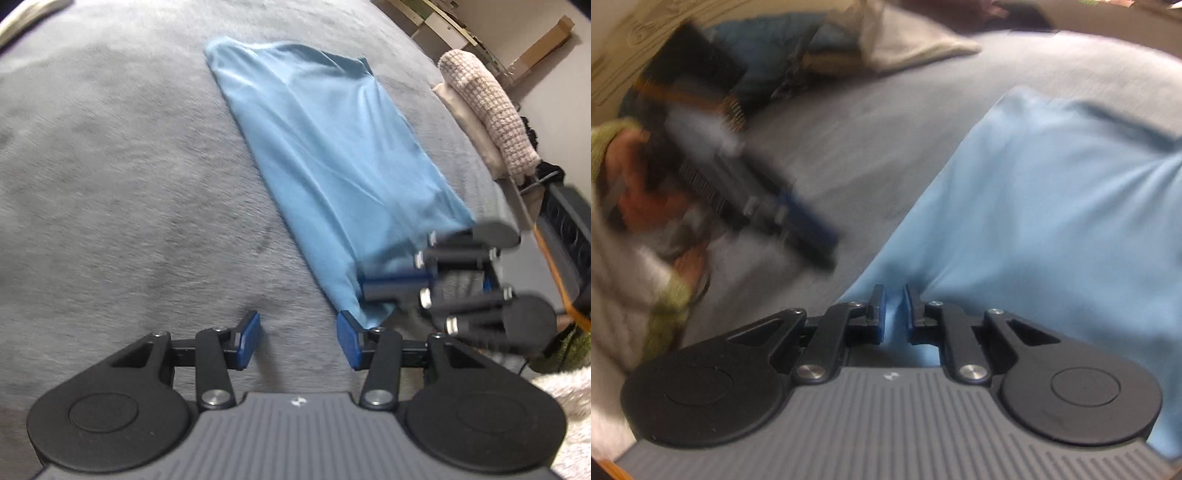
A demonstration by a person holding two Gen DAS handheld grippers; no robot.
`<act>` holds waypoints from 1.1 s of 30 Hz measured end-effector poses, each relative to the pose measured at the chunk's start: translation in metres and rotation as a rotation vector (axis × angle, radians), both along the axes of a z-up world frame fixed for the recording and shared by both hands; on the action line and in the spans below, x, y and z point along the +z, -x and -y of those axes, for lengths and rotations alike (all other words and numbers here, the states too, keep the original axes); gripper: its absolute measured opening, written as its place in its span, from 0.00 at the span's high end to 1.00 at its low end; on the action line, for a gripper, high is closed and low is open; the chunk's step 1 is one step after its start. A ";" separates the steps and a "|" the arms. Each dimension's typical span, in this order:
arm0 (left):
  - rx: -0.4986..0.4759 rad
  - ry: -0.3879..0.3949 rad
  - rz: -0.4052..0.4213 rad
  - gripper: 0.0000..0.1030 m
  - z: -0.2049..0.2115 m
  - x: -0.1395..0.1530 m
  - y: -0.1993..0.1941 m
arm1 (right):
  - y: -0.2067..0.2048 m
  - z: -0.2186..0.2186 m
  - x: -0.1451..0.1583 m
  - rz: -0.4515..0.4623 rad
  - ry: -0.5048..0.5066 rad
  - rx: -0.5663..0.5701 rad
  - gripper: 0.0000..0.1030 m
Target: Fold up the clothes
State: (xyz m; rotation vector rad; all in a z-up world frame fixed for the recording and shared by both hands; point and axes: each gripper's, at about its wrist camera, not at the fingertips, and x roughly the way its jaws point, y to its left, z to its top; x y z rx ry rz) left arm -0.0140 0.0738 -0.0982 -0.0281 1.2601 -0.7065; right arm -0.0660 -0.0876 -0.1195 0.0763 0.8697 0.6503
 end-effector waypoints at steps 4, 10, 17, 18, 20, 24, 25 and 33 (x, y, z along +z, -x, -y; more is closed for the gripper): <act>0.025 0.023 0.098 0.56 -0.003 0.007 -0.008 | 0.017 -0.001 0.007 -0.035 -0.055 0.081 0.90; -0.063 0.200 0.262 0.61 0.019 0.026 -0.015 | 0.010 0.059 0.043 0.088 -0.056 -0.219 0.90; -0.127 0.205 0.222 0.69 0.025 0.013 -0.015 | -0.014 0.098 0.022 0.073 -0.020 -0.461 0.90; -0.127 0.198 0.216 0.72 0.023 0.011 -0.015 | -0.011 0.101 0.016 0.067 -0.007 -0.475 0.91; -0.127 0.184 0.205 0.73 0.019 0.008 -0.014 | -0.004 0.113 0.009 0.062 0.017 -0.516 0.96; -0.126 0.157 0.182 0.73 0.009 0.002 -0.011 | 0.013 0.144 0.012 0.075 0.096 -0.632 0.95; -0.126 0.151 0.176 0.72 0.007 0.001 -0.011 | 0.014 0.147 0.015 0.086 0.142 -0.649 0.93; -0.203 0.192 0.254 0.66 0.029 0.018 -0.018 | 0.004 0.115 0.033 0.156 0.035 -0.516 0.92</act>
